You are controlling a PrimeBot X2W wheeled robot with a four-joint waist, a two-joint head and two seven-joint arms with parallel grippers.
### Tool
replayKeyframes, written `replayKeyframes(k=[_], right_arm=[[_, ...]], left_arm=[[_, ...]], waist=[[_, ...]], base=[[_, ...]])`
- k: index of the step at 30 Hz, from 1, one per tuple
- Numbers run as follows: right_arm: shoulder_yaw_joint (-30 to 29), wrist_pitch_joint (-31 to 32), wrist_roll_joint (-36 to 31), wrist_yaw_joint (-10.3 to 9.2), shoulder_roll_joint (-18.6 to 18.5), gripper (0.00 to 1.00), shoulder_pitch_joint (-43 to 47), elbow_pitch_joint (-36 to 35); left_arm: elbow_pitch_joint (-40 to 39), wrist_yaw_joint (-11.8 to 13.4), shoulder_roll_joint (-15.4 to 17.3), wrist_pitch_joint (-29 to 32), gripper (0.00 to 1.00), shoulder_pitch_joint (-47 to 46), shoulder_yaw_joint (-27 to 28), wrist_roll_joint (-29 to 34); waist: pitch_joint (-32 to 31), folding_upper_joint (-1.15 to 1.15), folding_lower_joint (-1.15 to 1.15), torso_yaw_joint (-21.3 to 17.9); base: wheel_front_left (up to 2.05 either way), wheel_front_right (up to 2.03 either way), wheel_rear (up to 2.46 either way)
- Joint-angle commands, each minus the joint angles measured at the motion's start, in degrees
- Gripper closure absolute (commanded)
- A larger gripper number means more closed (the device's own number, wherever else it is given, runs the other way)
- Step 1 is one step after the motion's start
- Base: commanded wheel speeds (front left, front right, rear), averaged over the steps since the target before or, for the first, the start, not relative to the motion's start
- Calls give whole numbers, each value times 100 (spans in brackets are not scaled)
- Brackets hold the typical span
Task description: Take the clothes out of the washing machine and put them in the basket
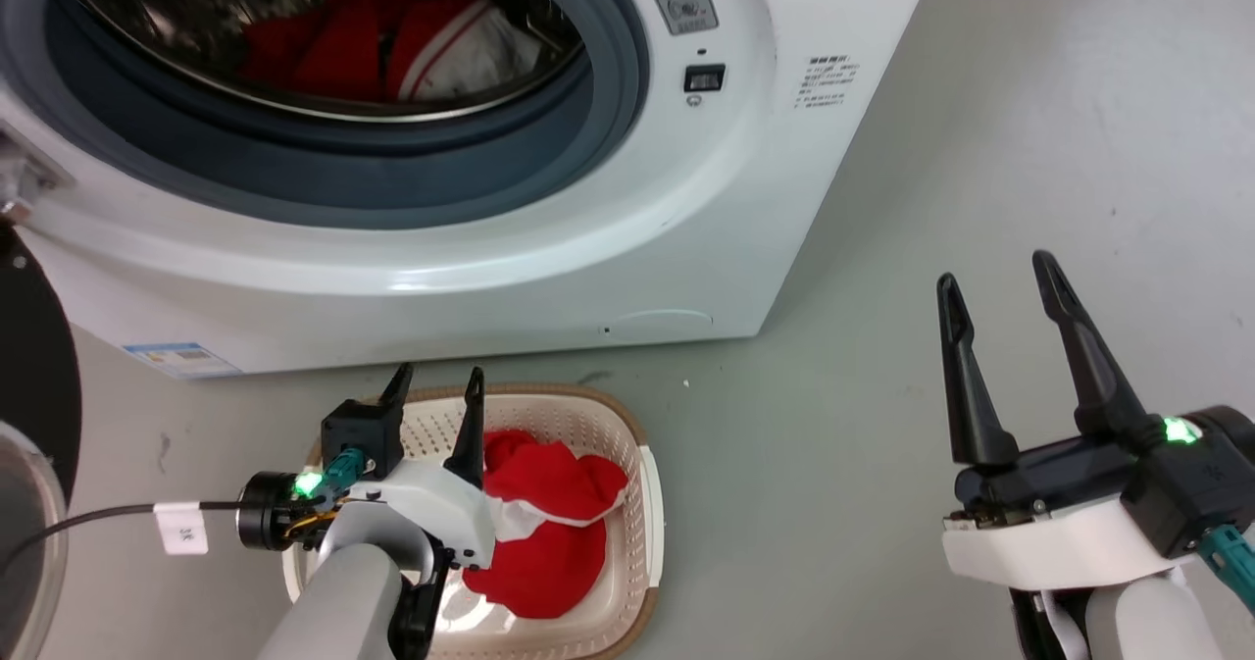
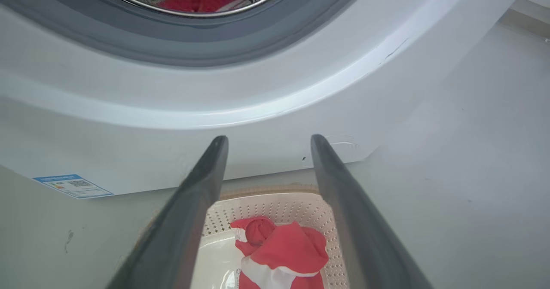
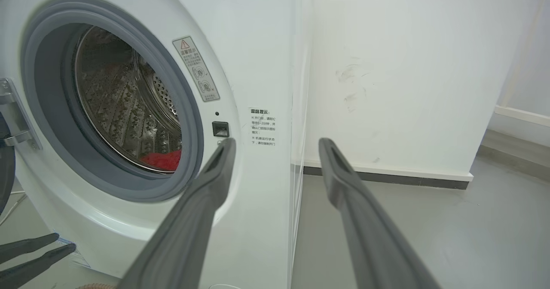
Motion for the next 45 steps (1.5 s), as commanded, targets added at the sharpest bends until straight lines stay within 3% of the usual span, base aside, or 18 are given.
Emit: replayKeyframes(k=[1,12,21,32,34,45], right_arm=[[-8,-12,-38,-4,10,0,124,31],[34,-12,5,-4,10,0,444,77],[75,-12,71,-5,9,0,348,19],[86,-12,129,-4,10,0,-25,-90],[63,-12,186,-4,11,0,-196,-156],[-57,-11,380,-4,10,0,-789,-490]], left_arm=[[-246,44,-53,-13,0,198,166,161],[-1963,59,-393,-14,0,1035,1427,1003],[-2082,-218,-560,-14,0,588,2072,1275],[-858,-513,-182,-14,0,-1348,2311,1556],[-154,-584,2,-7,0,-2166,2260,1630],[1683,-685,476,359,0,-4659,2046,1827]], waist=[[-294,0,1,38],[-825,0,1,13],[-683,0,1,-81],[38,0,1,-352],[403,0,1,-457],[1723,0,1,-653]], base=[[0,0,0],[0,0,0],[0,0,0],[0,0,0],[0,0,0],[0,0,0]])
